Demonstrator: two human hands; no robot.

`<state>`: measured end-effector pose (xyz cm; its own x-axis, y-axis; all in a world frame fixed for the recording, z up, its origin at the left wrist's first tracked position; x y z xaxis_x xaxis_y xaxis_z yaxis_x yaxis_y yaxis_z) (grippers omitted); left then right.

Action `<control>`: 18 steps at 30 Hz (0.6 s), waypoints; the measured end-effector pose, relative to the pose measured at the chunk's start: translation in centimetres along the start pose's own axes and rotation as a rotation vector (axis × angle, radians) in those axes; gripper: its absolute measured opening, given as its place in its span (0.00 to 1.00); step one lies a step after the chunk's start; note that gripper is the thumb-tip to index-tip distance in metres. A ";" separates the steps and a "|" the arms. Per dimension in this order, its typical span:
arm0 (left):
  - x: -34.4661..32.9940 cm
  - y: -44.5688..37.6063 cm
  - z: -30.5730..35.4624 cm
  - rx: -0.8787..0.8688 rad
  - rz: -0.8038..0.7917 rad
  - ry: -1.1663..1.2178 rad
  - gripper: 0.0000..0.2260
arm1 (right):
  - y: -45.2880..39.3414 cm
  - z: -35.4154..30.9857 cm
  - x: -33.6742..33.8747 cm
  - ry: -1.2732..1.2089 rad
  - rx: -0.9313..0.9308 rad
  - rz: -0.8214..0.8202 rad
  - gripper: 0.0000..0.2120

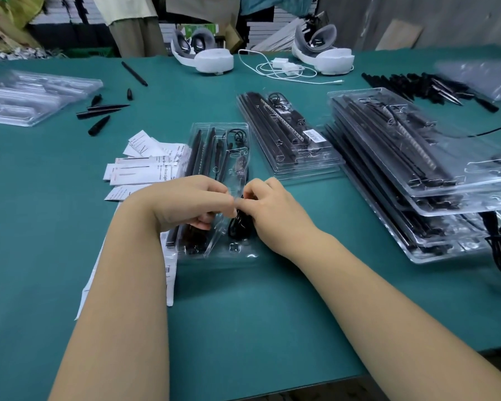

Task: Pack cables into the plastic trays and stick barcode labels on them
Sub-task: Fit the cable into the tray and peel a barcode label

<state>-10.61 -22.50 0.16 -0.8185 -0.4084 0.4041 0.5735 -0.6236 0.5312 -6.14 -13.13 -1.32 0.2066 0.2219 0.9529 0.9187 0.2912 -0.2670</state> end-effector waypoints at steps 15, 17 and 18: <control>-0.3 -0.3 0.0 0.018 0.056 -0.140 0.14 | 0.9 -1.6 -0.9 0.033 0.117 -0.104 0.18; -0.3 -0.4 -0.1 0.024 0.076 -0.190 0.14 | 0.7 -1.6 -1.0 0.017 0.127 -0.081 0.17; -0.3 -0.4 -0.2 0.030 0.085 -0.213 0.15 | 0.7 -1.5 -0.9 -0.012 0.112 -0.056 0.16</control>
<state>-10.60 -22.19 -0.33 -0.7428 -0.3066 0.5952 0.6438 -0.5712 0.5092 -5.19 -14.57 -2.17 0.1514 0.2129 0.9653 0.8850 0.4058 -0.2283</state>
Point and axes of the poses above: each hand's wrist, its own y-axis away from the middle knuckle, its own x-axis out of the back of the hand, z = x × y, the point moved 7 cm from there along -y, towards the middle knuckle, and after that the axes turned 14 degrees about x, right-handed, at the moved point
